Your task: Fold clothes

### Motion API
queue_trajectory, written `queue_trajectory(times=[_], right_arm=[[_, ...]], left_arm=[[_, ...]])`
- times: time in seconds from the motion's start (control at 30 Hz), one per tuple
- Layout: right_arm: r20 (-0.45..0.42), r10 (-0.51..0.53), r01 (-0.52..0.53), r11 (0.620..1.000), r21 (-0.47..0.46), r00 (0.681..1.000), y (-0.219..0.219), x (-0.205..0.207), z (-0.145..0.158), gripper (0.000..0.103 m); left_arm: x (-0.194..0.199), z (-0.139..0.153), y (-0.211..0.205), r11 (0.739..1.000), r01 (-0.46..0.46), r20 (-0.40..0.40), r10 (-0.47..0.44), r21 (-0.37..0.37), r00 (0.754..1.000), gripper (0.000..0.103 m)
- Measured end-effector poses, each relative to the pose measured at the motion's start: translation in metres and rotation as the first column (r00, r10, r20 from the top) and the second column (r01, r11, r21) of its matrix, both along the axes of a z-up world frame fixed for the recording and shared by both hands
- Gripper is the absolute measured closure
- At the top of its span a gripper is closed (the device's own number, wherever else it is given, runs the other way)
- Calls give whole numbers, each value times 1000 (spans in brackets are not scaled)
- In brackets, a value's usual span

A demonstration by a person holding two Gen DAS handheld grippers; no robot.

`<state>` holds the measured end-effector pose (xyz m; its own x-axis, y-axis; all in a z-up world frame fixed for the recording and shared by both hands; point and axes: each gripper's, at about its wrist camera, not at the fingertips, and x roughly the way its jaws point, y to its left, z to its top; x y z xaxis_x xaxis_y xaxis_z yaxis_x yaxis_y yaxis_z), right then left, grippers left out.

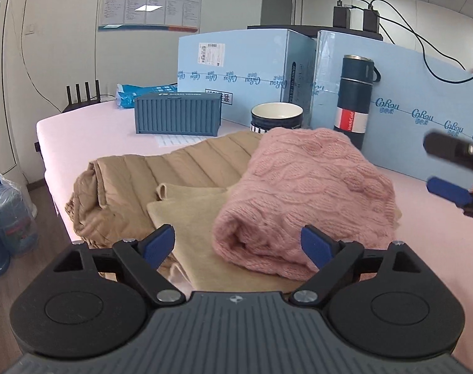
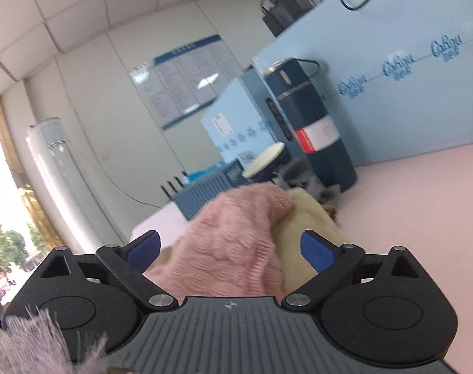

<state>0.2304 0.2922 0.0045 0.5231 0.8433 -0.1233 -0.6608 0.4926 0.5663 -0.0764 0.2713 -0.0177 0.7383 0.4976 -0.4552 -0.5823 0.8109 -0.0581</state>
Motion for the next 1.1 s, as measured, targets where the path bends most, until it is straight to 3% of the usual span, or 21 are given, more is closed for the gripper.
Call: queue_trajectory(times=[0.1, 0.17, 0.27, 0.33, 0.4, 0.6, 0.73, 0.83, 0.97, 1.03, 1.1], right_arm=[[-50, 170, -160, 974, 160, 984, 21, 16, 9, 0], [-138, 256, -213, 940, 268, 957, 43, 38, 5, 0], [-237, 262, -160, 913, 374, 936, 74, 73, -12, 0], [-326, 222, -83, 917, 391, 919, 86, 94, -30, 0], [-343, 167, -46, 941, 335, 924, 90, 102, -39, 3], [-156, 150, -132, 984, 117, 976, 75, 60, -10, 0], [5, 17, -16, 995, -95, 1000, 47, 4, 4, 0], [111, -111, 135, 961, -240, 988, 27, -32, 4, 0], [264, -197, 299, 850, -434, 944, 16, -66, -4, 0], [319, -220, 354, 814, -461, 922, 12, -74, -10, 0], [320, -244, 372, 817, -441, 915, 1, -76, -13, 0]], left_arm=[[0, -2, -8, 1000, 15, -1, -15, -6, 1000, 15], [1, -4, -9, 1000, 19, -13, -19, -10, 1000, 15], [2, -6, -8, 1000, 10, -35, -10, -14, 999, 15], [1, -7, -7, 1000, 4, -46, -4, -13, 999, 15], [-1, -9, -7, 1000, 1, -49, -2, -14, 999, 15], [7, -15, -11, 1000, -9, -65, 8, -11, 998, 14], [10, -17, -24, 999, -32, -72, 33, 9, 997, 14], [11, -18, -35, 998, -50, -69, 52, 25, 996, 12], [12, -19, -48, 997, -67, -64, 70, 37, 996, 3], [12, -19, -55, 997, -63, -64, 66, 46, 996, 0], [12, -19, -63, 997, -51, -67, 55, 61, 996, 0]])
